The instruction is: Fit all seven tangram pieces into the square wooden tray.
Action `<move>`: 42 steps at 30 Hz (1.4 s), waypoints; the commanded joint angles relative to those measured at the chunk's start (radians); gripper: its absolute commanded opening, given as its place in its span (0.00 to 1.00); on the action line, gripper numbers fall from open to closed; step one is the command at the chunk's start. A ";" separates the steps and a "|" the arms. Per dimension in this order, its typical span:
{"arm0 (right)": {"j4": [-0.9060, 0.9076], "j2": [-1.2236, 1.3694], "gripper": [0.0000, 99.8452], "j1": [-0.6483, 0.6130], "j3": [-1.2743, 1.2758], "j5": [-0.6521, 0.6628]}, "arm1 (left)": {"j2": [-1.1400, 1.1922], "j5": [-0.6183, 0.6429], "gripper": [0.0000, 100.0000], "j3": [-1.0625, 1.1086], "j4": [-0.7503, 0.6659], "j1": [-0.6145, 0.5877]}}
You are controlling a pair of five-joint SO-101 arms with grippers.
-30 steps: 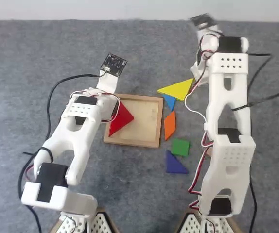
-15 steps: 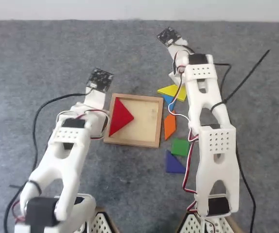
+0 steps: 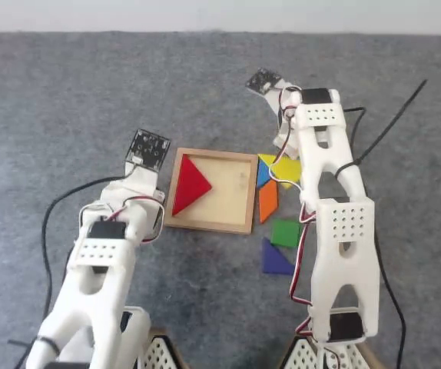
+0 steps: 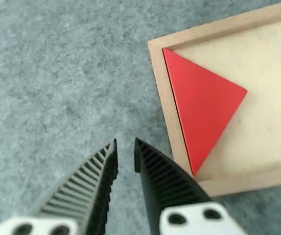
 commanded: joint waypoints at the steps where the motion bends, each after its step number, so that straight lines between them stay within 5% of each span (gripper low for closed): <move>1: 0.142 -0.136 0.02 0.019 -0.006 0.084 | -0.087 -0.012 0.05 0.008 -0.020 -0.005; 12: 0.387 -0.410 0.07 0.062 -0.003 0.382 | -0.100 -0.012 0.05 0.016 -0.018 -0.005; 17: 0.380 -0.627 0.26 0.053 0.275 0.651 | -0.100 -0.014 0.05 0.018 -0.020 -0.005; 23: 0.311 -0.816 0.32 -0.004 0.669 0.801 | -0.101 -0.014 0.05 0.025 -0.021 -0.005; 30: -0.004 -0.855 0.35 -0.010 0.968 0.790 | -0.106 -0.014 0.05 0.039 -0.020 -0.009; 42: -0.071 -0.627 0.34 -0.067 0.798 0.601 | -0.106 -0.014 0.05 0.039 -0.020 -0.006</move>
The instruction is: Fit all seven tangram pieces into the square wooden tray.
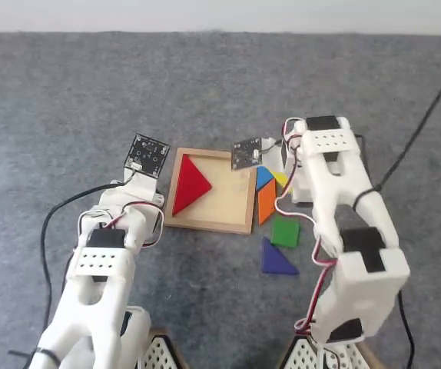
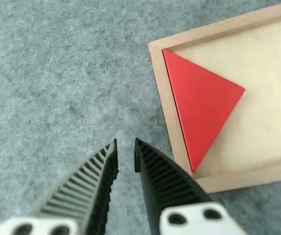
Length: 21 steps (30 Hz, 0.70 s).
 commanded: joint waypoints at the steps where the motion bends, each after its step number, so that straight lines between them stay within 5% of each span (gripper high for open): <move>1: -0.012 0.028 0.34 -0.031 -0.091 -0.046 | -0.038 -0.014 0.05 -0.007 -0.018 -0.008; 21: -0.087 0.217 0.34 -0.044 -0.190 -0.114 | -0.038 -0.014 0.05 -0.007 -0.020 -0.012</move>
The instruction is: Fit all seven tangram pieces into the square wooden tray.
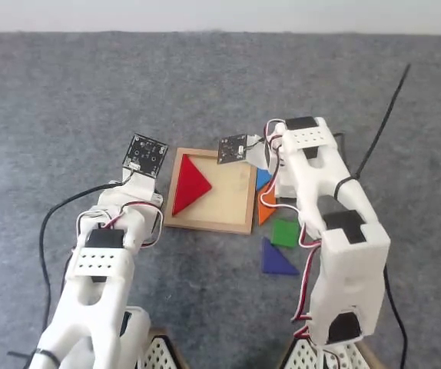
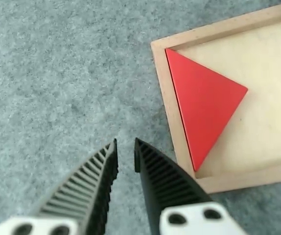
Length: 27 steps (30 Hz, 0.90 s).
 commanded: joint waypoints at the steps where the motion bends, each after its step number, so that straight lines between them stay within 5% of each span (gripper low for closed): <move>1: 0.031 0.010 0.34 0.018 -0.081 -0.011 | -0.038 -0.015 0.05 -0.007 -0.020 -0.005; 12: 0.191 0.025 0.34 0.010 -0.229 -0.002 | -0.038 -0.031 0.05 -0.007 -0.020 -0.003; 27: 0.186 0.145 0.35 0.031 -0.262 0.046 | -0.038 -0.032 0.05 -0.007 -0.018 -0.002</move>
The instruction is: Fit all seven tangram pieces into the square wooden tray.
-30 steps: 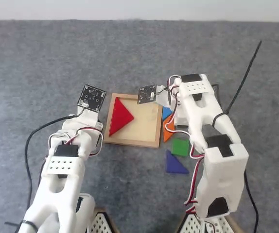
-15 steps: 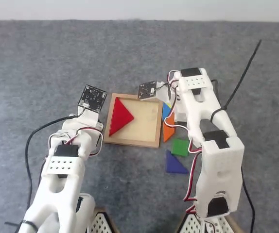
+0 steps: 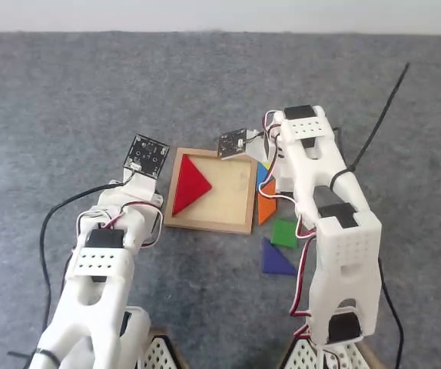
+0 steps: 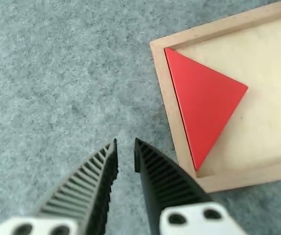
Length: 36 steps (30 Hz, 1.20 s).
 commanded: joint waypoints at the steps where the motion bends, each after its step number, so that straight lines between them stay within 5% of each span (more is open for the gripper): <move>1: 0.005 0.012 0.35 0.027 -0.044 0.018 | -0.038 -0.014 0.05 -0.007 -0.018 -0.002; 22: 0.041 0.010 0.18 0.067 -0.106 0.012 | -0.038 -0.014 0.05 -0.007 -0.018 -0.002; 30: 0.157 -0.130 0.40 0.073 -0.106 0.117 | -0.038 -0.014 0.05 -0.007 -0.018 -0.002; 36: 0.265 -0.177 0.38 0.127 -0.103 0.269 | -0.038 -0.014 0.05 -0.007 -0.018 -0.003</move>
